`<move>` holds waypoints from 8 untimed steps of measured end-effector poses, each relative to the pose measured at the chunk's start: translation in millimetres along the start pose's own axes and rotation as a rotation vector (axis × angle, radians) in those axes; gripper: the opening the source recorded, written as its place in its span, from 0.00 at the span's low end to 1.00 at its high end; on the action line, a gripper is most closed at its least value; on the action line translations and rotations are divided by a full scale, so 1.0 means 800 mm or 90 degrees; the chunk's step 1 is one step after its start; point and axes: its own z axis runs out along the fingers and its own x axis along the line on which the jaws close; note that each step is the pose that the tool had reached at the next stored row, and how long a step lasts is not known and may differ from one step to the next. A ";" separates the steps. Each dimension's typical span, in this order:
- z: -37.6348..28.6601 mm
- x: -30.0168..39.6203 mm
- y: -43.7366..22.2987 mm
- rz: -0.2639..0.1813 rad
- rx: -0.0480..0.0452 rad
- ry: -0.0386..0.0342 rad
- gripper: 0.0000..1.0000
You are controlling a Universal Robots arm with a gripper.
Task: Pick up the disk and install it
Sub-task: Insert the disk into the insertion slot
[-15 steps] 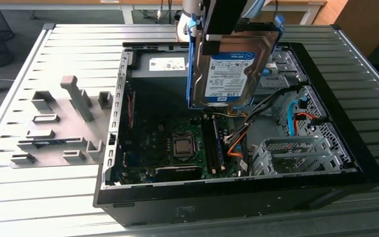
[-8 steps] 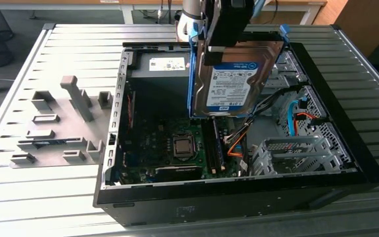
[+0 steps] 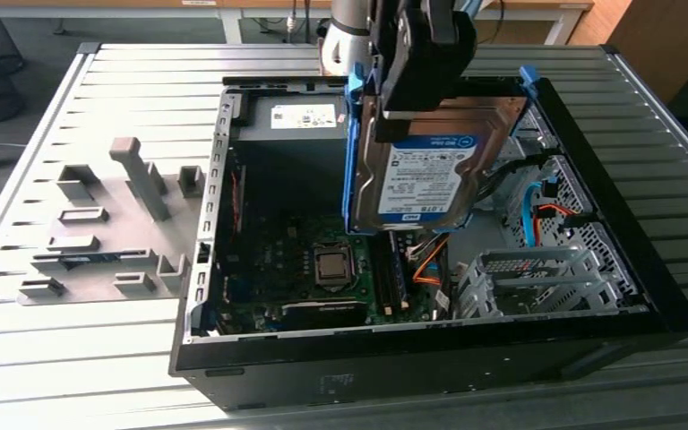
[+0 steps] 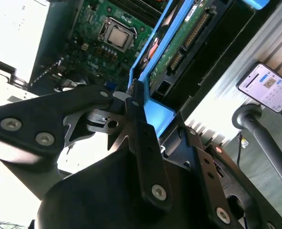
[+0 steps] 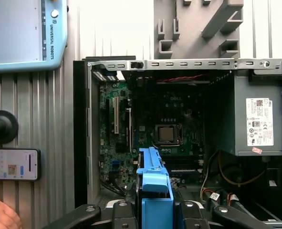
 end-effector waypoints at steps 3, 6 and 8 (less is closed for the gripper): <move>0.0000 0.0011 -0.0009 0.000 0.0000 0.0022 0.36; 0.0003 0.0014 -0.0073 0.000 -0.0001 0.0025 0.36; 0.0003 0.0010 -0.0159 0.000 -0.0009 0.0026 0.36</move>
